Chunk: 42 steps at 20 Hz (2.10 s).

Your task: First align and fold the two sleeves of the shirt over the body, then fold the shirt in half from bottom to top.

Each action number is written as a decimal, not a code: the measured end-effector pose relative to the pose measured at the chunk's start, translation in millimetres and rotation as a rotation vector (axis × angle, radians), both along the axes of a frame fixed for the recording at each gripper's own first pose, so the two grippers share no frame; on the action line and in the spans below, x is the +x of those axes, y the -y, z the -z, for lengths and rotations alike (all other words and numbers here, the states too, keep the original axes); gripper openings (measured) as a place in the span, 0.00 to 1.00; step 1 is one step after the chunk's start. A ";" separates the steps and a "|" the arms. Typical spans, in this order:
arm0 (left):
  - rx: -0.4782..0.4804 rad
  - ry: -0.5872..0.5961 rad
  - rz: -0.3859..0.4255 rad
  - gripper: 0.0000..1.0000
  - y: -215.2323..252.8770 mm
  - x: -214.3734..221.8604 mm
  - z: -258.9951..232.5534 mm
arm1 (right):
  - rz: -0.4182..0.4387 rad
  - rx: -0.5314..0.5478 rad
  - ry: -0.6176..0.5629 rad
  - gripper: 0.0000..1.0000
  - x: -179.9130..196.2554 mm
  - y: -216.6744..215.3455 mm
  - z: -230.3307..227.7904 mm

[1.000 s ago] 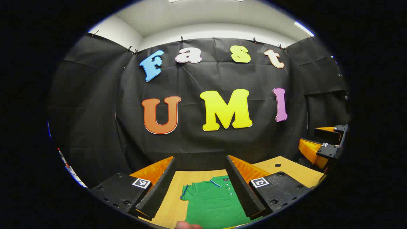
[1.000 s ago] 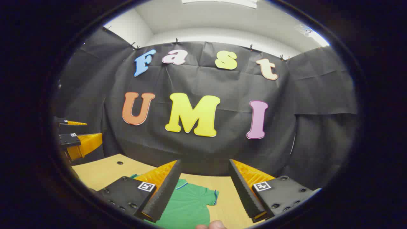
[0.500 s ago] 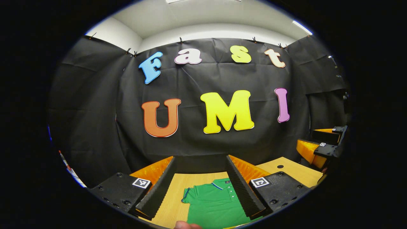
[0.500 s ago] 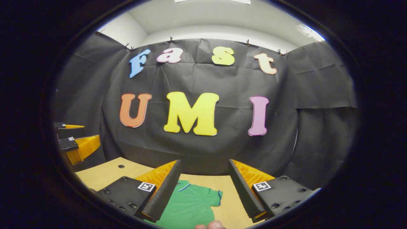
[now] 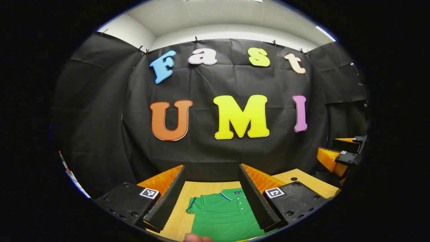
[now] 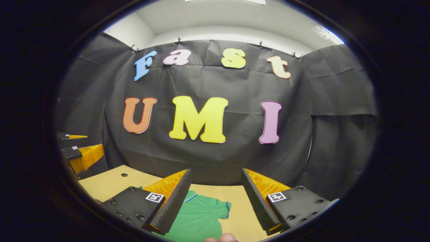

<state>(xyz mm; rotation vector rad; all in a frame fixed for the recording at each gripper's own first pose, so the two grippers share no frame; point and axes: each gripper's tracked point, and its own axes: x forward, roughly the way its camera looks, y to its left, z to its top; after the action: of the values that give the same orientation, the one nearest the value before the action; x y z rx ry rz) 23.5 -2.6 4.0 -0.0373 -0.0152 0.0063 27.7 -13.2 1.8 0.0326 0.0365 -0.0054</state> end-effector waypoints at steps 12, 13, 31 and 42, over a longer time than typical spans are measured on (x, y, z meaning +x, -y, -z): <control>0.002 -0.080 0.043 0.99 8.3 -3.6 27.9 | -0.066 -0.004 -0.155 0.94 7.3 14.2 55.1; 0.002 -0.086 0.033 0.99 6.2 -4.7 29.1 | -0.064 -0.001 -0.184 0.94 12.3 20.0 64.8; -0.030 -0.206 -0.215 0.99 -39.9 -17.3 52.3 | -0.121 0.137 -0.815 0.91 182.6 49.9 333.0; -0.018 -0.264 -0.190 0.99 -25.5 -10.7 63.6 | -0.091 0.127 -0.903 0.58 200.6 46.9 379.4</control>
<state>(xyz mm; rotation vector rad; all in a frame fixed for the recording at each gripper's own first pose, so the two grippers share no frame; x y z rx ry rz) 12.7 22.9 -59.6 -0.0525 0.2453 0.2014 228.3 -60.2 -377.6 0.1539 0.9415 0.0743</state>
